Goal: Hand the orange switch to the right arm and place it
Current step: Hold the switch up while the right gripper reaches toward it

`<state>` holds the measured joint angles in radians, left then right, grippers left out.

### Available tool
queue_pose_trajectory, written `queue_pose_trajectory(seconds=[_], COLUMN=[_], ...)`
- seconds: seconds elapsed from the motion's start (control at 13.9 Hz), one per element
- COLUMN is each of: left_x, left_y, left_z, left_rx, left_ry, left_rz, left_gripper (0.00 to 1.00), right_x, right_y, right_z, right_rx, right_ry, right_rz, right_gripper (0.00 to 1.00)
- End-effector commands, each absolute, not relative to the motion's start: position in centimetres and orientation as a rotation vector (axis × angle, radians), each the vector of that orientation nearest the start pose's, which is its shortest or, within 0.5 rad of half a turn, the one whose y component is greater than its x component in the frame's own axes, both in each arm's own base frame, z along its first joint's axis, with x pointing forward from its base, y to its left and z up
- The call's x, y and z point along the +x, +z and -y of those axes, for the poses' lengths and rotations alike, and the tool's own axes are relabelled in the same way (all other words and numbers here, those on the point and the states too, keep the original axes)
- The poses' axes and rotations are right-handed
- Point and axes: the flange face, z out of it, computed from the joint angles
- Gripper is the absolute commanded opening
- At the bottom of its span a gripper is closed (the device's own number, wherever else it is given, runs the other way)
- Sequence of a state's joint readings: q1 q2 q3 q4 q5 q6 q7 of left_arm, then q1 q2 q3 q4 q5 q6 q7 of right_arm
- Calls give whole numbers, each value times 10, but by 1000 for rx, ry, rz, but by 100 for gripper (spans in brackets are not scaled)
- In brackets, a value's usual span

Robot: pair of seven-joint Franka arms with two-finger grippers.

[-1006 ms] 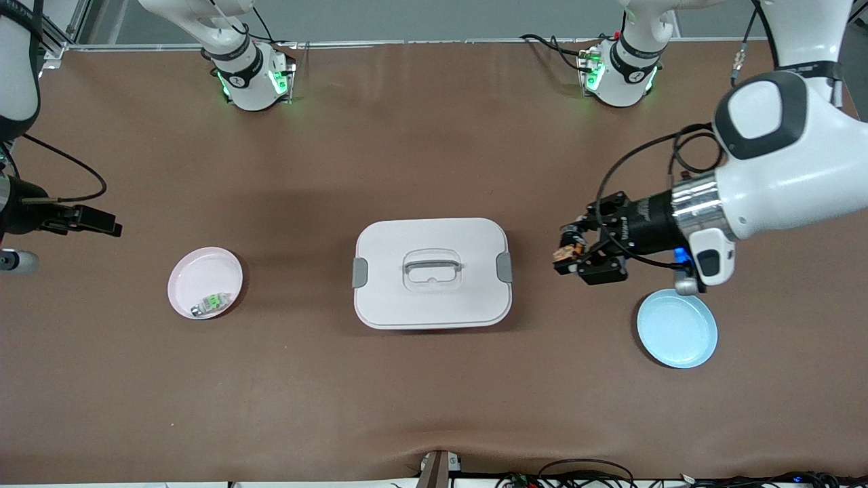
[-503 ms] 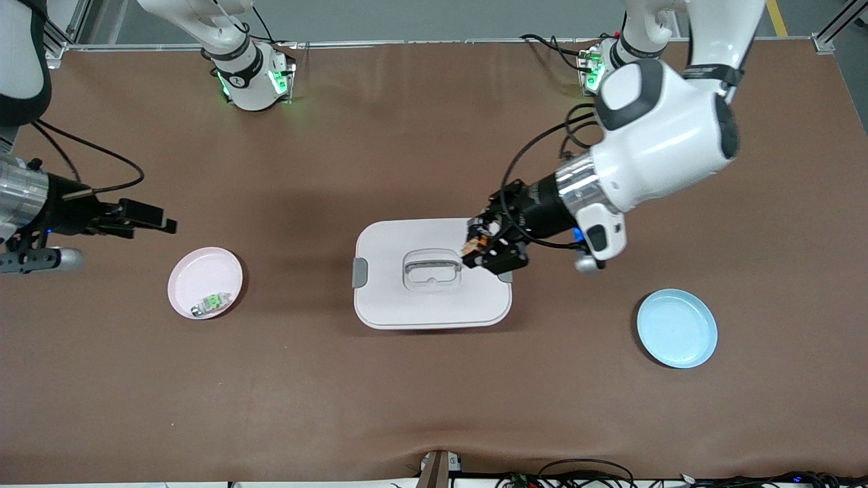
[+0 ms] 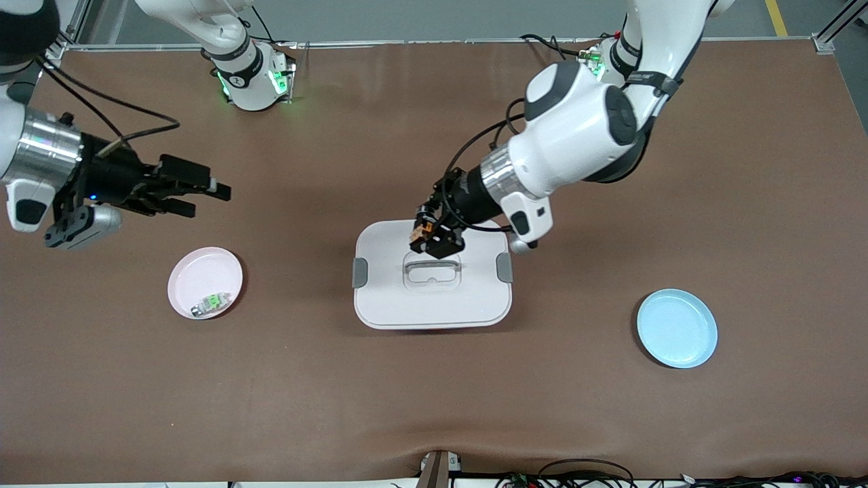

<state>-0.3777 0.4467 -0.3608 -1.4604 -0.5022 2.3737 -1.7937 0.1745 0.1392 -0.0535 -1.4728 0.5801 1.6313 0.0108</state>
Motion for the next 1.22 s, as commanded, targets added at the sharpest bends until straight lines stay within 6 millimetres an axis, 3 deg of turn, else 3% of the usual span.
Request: queue_pose_trajectory(seconds=[0.0, 0.29, 0.72, 0.86, 1.15], left_x=[551, 533, 531, 532, 533], left_y=[490, 480, 470, 471, 473], left_z=[483, 506, 515, 514, 520], left_rx=[1878, 1909, 1908, 1904, 1890], left_ry=[-495, -508, -487, -485, -488], left_rz=[-1642, -1648, -1647, -1648, -1646], left_gripper=[26, 26, 26, 26, 26], right_x=[574, 547, 526, 515, 509], right_y=[603, 567, 524, 510, 503], right_z=[-164, -205, -229, -247, -271], right_rx=[-2507, -2440, -2363, -2309, -2298], right_ry=[-70, -168, -136, -176, -209], right_rz=[75, -2, -104, -160, -162], right_gripper=[100, 100, 100, 100, 100])
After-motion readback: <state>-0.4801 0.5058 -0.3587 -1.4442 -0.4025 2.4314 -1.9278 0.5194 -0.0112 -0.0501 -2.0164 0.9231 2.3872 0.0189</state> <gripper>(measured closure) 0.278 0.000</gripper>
